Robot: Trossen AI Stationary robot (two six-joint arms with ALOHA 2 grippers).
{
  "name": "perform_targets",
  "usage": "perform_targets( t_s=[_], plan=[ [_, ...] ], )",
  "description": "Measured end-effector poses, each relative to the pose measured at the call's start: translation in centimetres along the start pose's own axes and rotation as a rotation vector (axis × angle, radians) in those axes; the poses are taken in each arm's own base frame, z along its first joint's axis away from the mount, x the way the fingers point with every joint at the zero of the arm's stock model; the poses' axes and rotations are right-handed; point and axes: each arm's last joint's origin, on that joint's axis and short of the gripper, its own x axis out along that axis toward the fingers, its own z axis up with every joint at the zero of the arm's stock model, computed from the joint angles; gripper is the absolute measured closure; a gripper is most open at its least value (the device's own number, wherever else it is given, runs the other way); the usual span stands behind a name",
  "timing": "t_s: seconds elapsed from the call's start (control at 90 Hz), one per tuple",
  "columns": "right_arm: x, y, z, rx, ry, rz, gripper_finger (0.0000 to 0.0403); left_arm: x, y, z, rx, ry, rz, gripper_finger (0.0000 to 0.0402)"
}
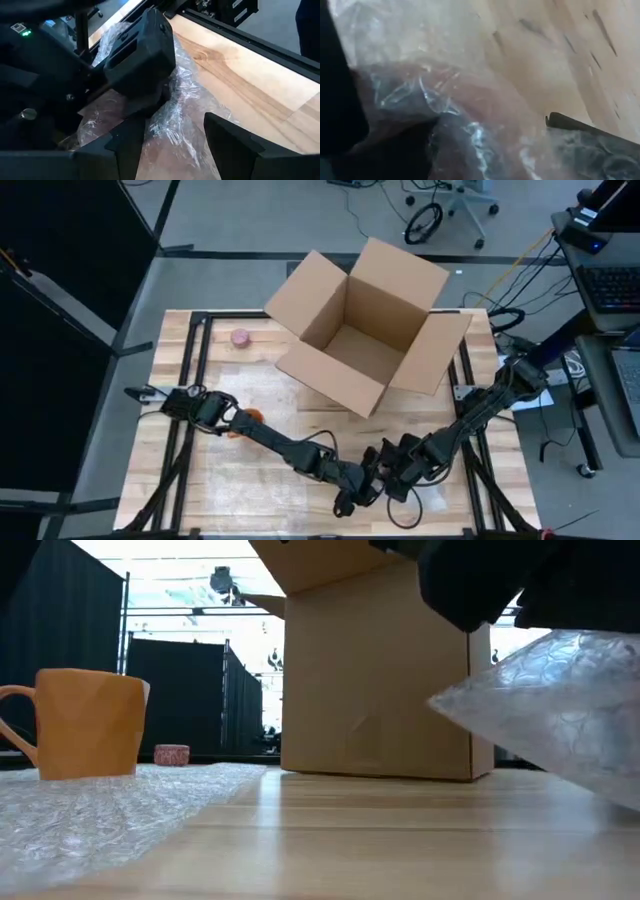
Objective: Wrap mug
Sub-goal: Wrap the pink mug in the bubble wrap
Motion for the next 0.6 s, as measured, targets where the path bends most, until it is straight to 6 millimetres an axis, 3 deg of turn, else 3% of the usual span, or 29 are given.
perform_targets(
  t_s=[0.122,0.356,0.6],
  plan=[
    [0.22,-0.15,-0.07,-0.028,-0.01,-0.023,0.016,0.02,0.11,-0.09,-0.002,0.005,0.006,0.0208],
    [0.18,-0.1,0.0,-0.057,-0.008,-0.018,0.0347,0.02,0.27,-0.16,-0.005,0.01,0.016,0.0208],
    [0.18,-0.09,0.03,-0.087,-0.006,-0.014,0.035,0.01,0.22,-0.07,-0.005,0.001,0.01,0.0208]
  ],
)
